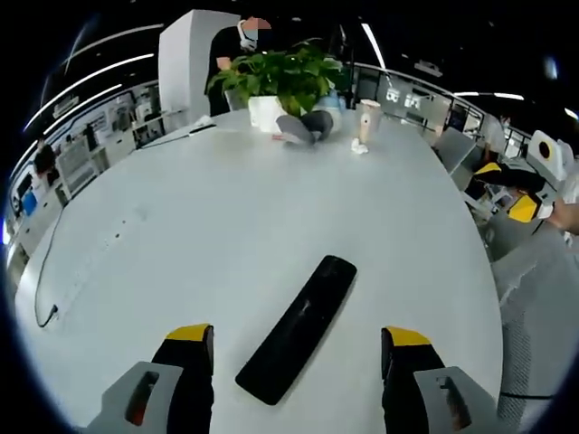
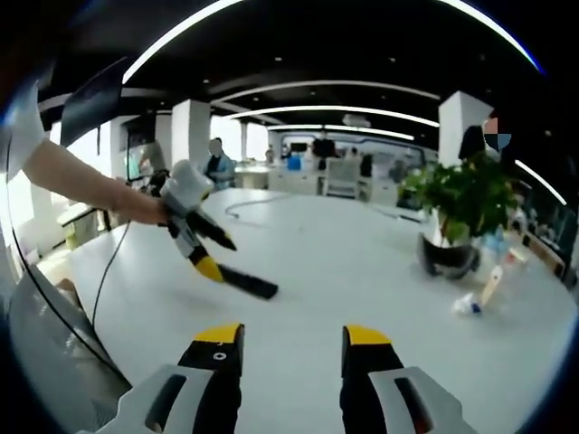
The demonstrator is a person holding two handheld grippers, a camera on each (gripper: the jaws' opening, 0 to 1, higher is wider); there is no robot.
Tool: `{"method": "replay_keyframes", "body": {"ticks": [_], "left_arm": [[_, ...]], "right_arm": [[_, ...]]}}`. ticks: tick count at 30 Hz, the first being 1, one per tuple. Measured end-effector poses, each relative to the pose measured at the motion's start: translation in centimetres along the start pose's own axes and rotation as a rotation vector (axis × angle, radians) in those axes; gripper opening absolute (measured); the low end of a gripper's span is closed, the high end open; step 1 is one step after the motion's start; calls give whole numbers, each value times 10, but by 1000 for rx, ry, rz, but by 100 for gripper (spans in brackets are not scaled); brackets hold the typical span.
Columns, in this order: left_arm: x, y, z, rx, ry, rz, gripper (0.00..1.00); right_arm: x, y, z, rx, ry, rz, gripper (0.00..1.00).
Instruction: Press the specified remote control buttons in sequence, fully releasing each button before pressing the next.
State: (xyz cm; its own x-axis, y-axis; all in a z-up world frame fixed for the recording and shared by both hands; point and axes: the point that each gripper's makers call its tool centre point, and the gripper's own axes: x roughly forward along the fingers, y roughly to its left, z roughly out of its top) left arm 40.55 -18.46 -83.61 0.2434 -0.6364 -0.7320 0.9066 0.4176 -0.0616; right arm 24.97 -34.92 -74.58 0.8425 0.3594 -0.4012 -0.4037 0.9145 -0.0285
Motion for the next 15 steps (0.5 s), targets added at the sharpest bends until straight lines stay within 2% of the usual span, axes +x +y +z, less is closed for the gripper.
{"method": "replay_keyframes", "body": {"ticks": [4,8,12,15], "left_arm": [[4,0,-3,4,18,-10,77],[7,3,0,-33,17,-23,77],[8,1,1,-14,32,-19,75],[12,2,-6,29,80,-17,73]], "right_arm": [[0,2,1,-15,-5,10,35],[1,3,1,-10,-3,15,34],[1,3,-1,-1,2,15,34],[1,4,-1,1,3,19,34]]}}
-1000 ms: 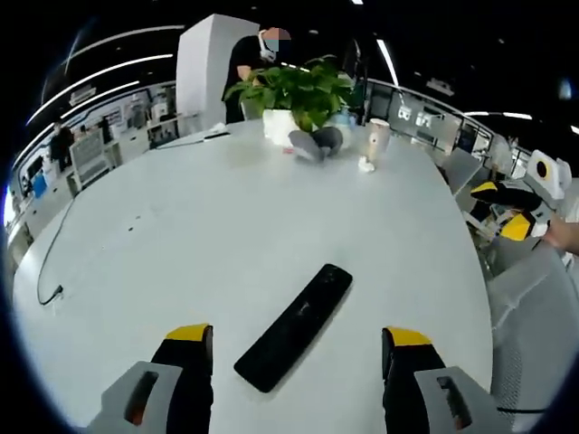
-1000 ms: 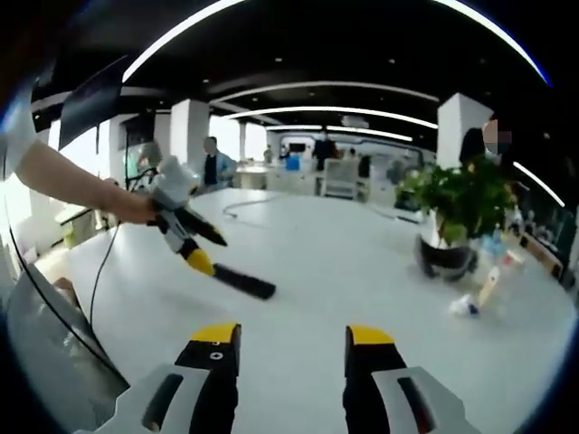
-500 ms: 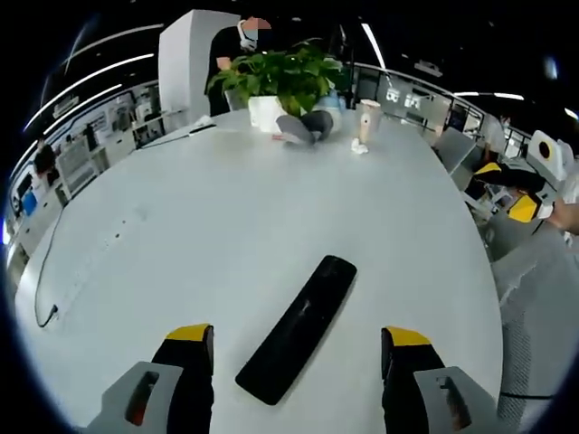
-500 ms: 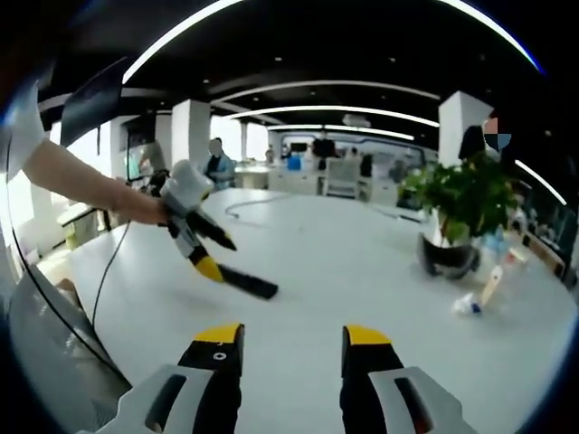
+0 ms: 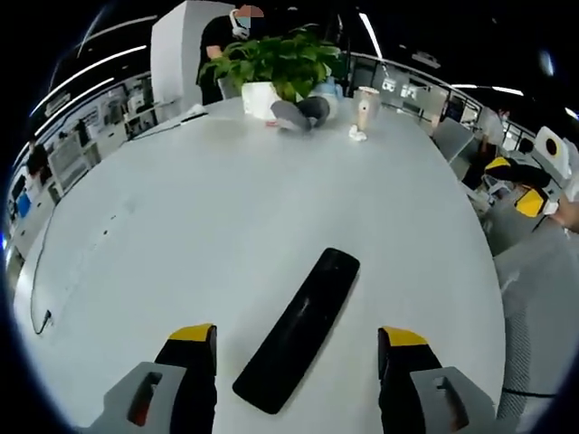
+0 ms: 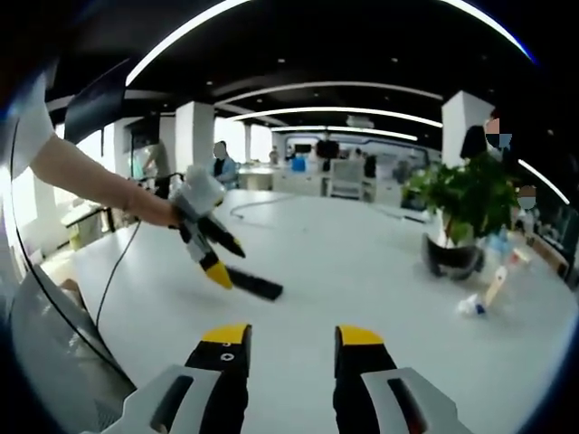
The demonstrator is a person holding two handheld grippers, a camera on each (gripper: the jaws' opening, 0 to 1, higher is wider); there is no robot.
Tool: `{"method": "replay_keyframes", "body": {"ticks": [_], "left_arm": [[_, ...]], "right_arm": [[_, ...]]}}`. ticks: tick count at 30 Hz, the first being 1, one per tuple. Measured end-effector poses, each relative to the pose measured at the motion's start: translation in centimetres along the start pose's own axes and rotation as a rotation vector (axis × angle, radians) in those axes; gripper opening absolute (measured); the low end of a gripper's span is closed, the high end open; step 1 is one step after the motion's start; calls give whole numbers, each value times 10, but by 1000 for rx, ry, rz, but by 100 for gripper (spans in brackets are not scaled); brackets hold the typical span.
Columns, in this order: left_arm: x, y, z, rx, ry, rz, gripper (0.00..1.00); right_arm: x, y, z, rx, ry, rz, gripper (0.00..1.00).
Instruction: Press the specified remote control buttons in sequence, fully releasing each button before pressing the next.
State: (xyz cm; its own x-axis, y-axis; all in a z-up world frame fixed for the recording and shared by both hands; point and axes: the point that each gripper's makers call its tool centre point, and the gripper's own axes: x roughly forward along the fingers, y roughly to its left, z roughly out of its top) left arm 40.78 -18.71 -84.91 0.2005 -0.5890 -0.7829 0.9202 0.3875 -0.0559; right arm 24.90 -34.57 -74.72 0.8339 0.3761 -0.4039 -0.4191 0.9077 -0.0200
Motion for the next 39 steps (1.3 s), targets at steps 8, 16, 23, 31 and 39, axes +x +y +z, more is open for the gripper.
{"method": "replay_keyframes", "body": {"ticks": [8,16,23,31,39], "left_arm": [[7,-3,-14,112,94,-11,70],[10,-2,-12,150,120,-31,68],[12,-2,-11,158,131,-61,66],[10,4,-11,170,136,-60,39],[9,4,-11,203,133,-71,27]], "right_arm": [[1,0,-2,18,12,5,34],[1,1,-3,20,16,9,34],[0,0,-3,28,13,7,34],[1,2,-7,22,35,12,33],[2,3,-8,18,44,19,33]]}}
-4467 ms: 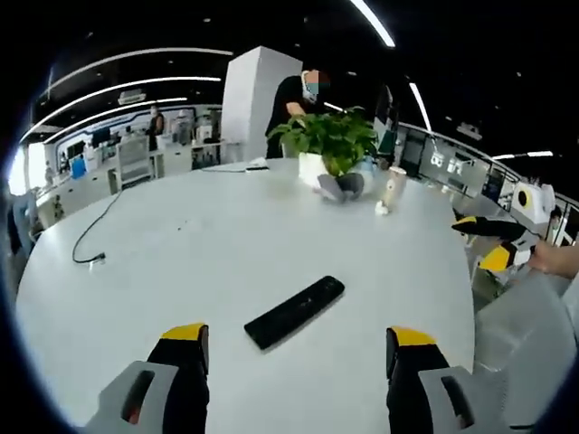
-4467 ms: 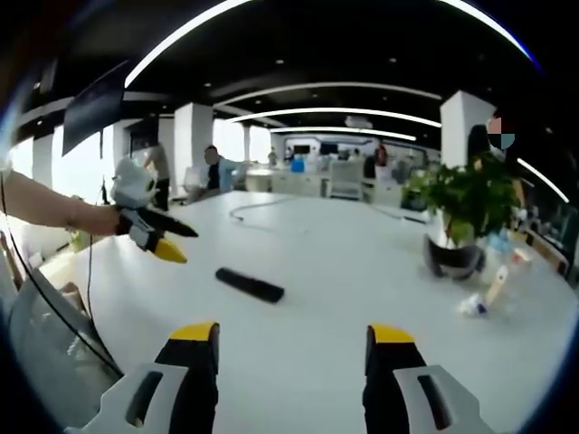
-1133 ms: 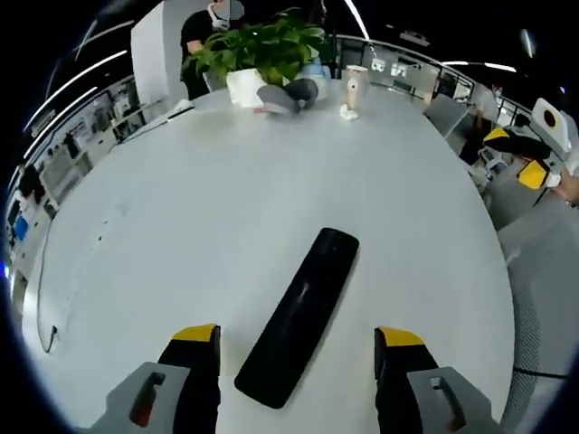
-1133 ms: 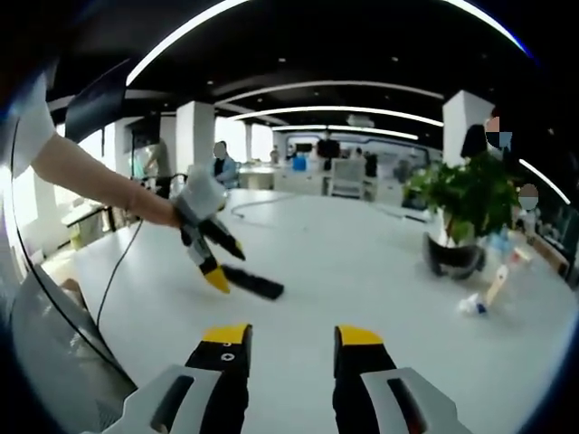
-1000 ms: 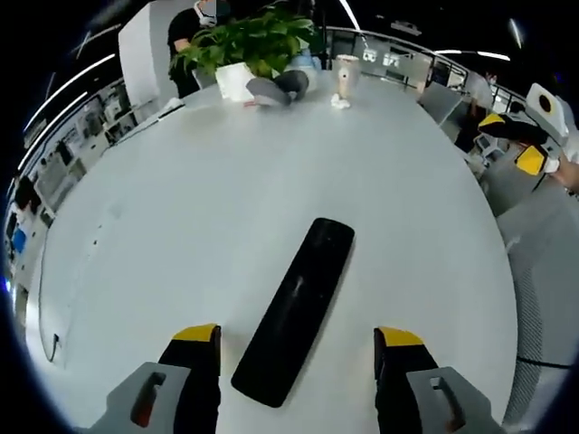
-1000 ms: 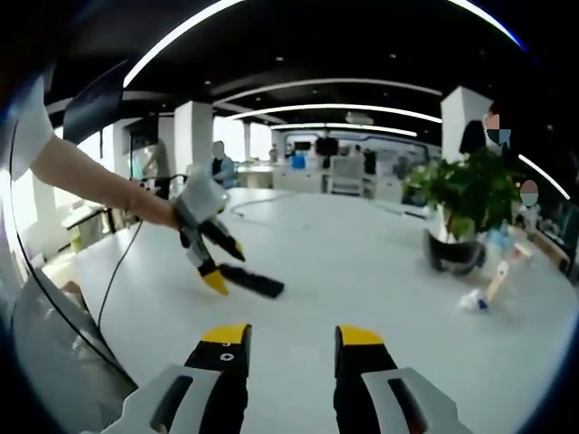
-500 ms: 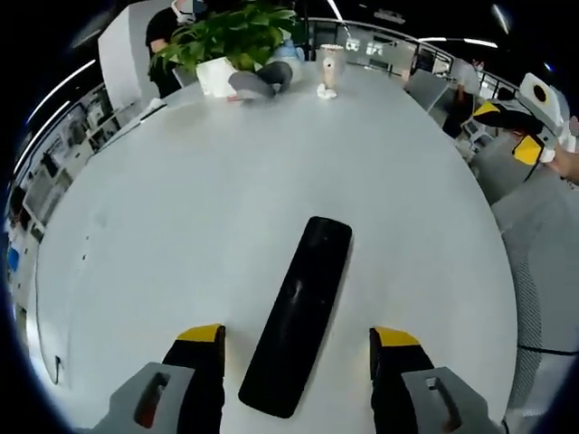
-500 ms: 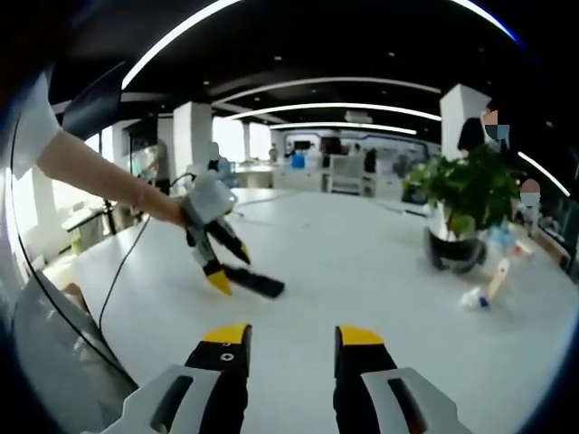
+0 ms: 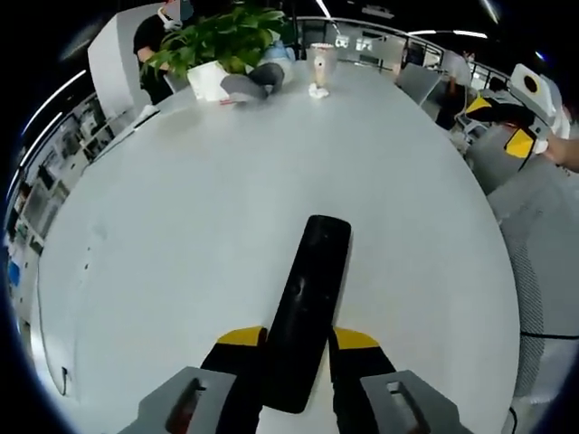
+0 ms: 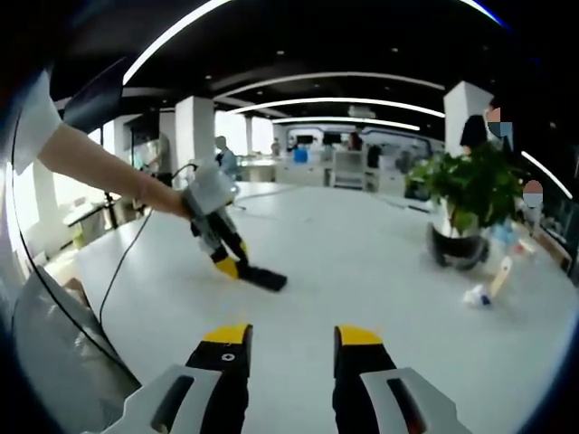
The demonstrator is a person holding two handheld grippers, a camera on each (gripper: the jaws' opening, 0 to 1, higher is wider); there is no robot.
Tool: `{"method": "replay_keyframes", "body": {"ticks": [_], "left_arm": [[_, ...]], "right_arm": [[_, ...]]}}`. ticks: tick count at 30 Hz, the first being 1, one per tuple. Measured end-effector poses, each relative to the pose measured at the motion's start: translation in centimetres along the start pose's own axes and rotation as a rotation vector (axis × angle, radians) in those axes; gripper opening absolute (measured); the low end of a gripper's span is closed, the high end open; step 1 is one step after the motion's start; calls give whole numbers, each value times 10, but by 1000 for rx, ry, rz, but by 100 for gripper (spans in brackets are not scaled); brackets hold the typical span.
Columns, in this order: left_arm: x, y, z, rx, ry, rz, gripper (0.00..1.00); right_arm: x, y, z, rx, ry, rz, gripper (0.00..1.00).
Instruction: Press the specified remote control buttons in sequence, fully releasing each button before pressing the next.
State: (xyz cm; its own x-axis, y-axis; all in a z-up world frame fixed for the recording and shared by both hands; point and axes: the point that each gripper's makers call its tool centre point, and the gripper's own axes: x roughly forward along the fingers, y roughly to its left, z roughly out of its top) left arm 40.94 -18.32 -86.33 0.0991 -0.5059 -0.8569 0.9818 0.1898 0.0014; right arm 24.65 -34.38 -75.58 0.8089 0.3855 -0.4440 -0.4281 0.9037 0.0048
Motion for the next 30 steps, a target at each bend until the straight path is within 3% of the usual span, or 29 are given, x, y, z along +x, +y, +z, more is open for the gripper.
{"method": "replay_keyframes", "body": {"ticks": [30], "left_arm": [[-4,-15,-5,22,-12,-17,24]], "right_arm": [[0,0,-1,-1,2,0,32]]}}
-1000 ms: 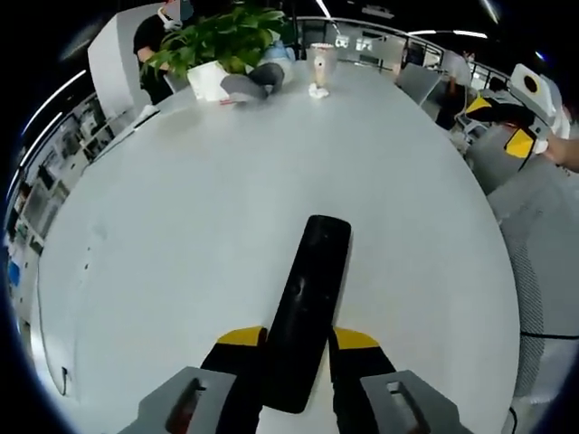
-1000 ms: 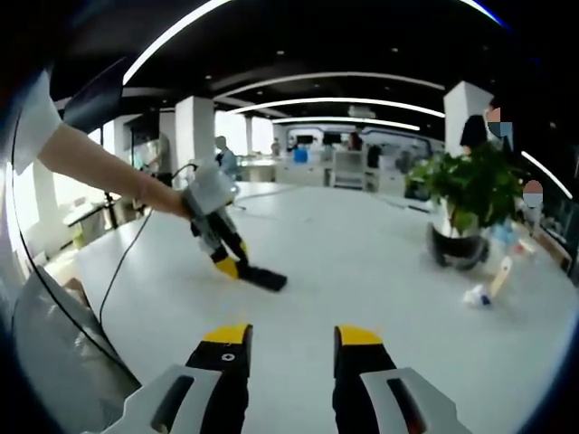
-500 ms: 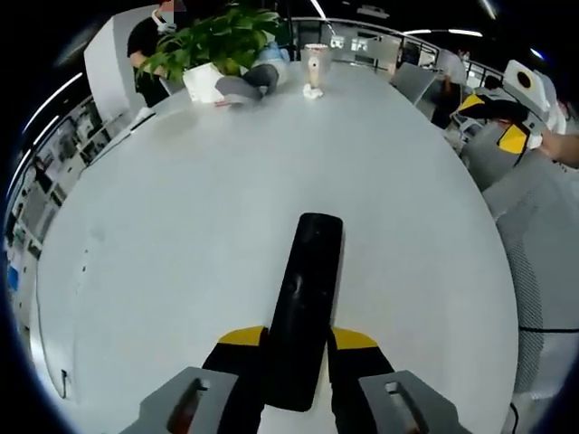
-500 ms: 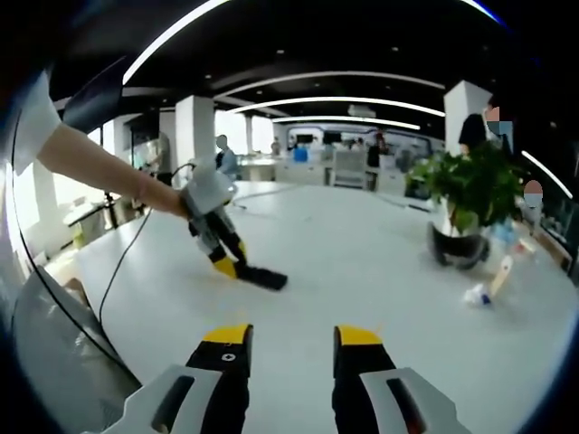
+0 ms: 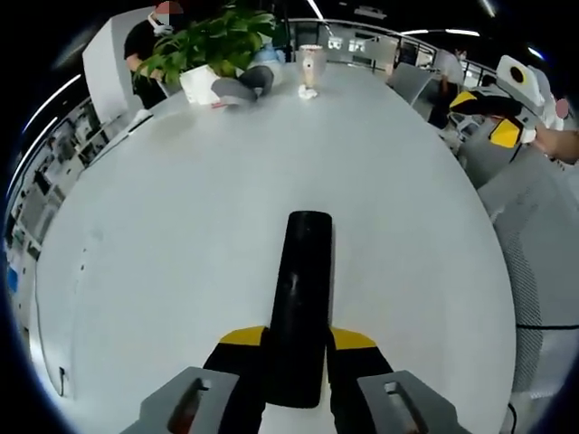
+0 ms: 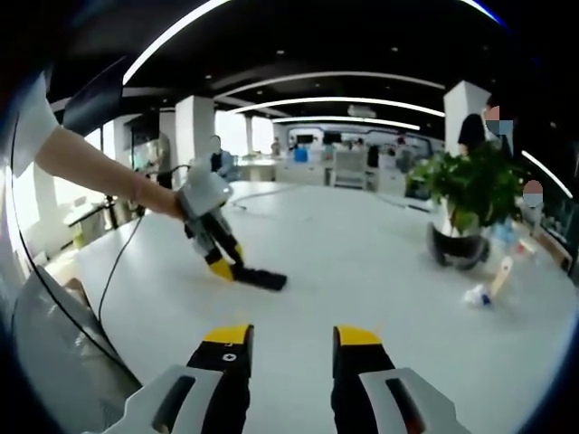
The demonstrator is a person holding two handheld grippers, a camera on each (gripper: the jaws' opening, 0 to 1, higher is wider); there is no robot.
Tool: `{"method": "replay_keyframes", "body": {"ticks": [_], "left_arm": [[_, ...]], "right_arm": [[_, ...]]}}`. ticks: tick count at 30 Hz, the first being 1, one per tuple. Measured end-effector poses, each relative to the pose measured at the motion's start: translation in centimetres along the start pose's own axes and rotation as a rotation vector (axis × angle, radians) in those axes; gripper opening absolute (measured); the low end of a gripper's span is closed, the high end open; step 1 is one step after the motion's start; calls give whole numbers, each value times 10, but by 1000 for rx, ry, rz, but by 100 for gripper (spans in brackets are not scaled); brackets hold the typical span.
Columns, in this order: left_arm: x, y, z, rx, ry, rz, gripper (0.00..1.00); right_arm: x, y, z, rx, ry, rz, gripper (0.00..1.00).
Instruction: Press the specified remote control buttons in sequence, fully releasing each button before pressing the next.
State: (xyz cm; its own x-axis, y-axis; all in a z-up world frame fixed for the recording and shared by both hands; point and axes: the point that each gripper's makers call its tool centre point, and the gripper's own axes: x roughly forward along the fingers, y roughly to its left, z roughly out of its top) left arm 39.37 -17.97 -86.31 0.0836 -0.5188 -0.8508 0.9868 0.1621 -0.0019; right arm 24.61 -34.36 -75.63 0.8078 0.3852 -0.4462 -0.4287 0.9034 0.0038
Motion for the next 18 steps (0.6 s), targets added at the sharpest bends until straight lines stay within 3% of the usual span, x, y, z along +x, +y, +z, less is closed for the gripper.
{"method": "replay_keyframes", "body": {"ticks": [18], "left_arm": [[-2,-15,-3,-2,-12,-11,24]], "right_arm": [[0,1,0,-6,1,6,31]]}}
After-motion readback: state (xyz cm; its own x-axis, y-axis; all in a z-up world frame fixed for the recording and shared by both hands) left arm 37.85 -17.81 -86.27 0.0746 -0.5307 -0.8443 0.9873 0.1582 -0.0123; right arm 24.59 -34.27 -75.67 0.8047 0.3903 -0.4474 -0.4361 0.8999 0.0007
